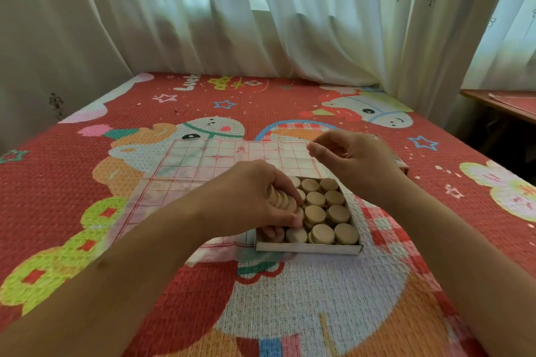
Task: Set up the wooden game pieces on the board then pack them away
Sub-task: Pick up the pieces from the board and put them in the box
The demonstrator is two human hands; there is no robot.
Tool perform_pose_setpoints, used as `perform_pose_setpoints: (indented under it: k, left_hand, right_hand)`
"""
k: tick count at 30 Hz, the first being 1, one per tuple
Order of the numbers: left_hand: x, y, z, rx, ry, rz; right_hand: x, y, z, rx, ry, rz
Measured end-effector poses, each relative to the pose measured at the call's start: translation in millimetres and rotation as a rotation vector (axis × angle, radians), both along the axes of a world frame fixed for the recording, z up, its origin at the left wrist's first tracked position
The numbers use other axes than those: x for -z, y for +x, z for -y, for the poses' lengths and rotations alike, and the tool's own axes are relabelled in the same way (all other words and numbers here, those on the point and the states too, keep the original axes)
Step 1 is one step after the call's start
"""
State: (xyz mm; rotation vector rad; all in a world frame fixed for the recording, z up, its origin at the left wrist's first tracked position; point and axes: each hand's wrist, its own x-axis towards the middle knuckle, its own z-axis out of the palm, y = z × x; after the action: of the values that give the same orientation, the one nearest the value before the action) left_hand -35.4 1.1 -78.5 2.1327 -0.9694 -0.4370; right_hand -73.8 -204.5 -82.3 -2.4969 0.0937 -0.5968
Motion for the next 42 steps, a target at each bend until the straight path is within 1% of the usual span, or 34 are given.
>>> perform_pose_setpoints:
  k: [4, 6, 7, 12, 16, 19, 21, 22, 26, 29, 31, 33, 38, 42]
  left_hand:
    - [-3, 2, -3, -0.028, 0.009, 0.078]
    - [-7, 2, -7, 0.001, 0.007, 0.014]
    - [-9, 1, -8, 0.03, 0.021, 0.01]
    - [-6, -5, -5, 0.119, 0.089, 0.12]
    - [-2, -6, -2, 0.158, 0.134, 0.281]
    - [-1, -6, -2, 0.178, 0.121, 0.296]
    - [-2, -5, -4, 0.167, 0.099, 0.268]
    - [-3, -4, -5, 0.158, 0.079, 0.248]
    - [-12, 1, -13, 0.092, -0.019, 0.124]
    - [-13, 8, -18, 0.027, 0.033, 0.127]
    - [-9, 11, -18, 0.033, 0.12, 0.175]
    - [-5, 9, -16, 0.044, 0.167, 0.203]
    - [0, 5, -9, 0.038, 0.137, 0.257]
    - [2, 0, -7, 0.026, 0.108, 0.286]
  right_hand:
    - [-1, -1, -2, -0.019, -0.016, 0.001]
    - [-2, -1, -2, -0.023, -0.017, 0.0]
    - [-1, -1, -2, -0.025, -0.021, 0.003]
    - [1, 0, 0, -0.054, -0.053, -0.009]
    - [1, 0, 1, -0.066, -0.088, -0.022]
    - [1, 1, 1, -0.082, -0.075, -0.031]
    - [1, 0, 1, -0.17, -0.036, -0.094]
    - [0, -1, 0, -0.224, -0.029, -0.155]
    - [-6, -12, 0, -0.357, -0.062, -0.469]
    - [-6, -14, 0, -0.384, -0.131, -0.566]
    - [-3, -12, -1, -0.369, -0.149, -0.563]
    - [-2, -11, -2, -0.349, -0.143, -0.54]
    - [-2, -9, -1, -0.273, -0.089, -0.411]
    - [-2, -7, 0, -0.235, -0.112, -0.318]
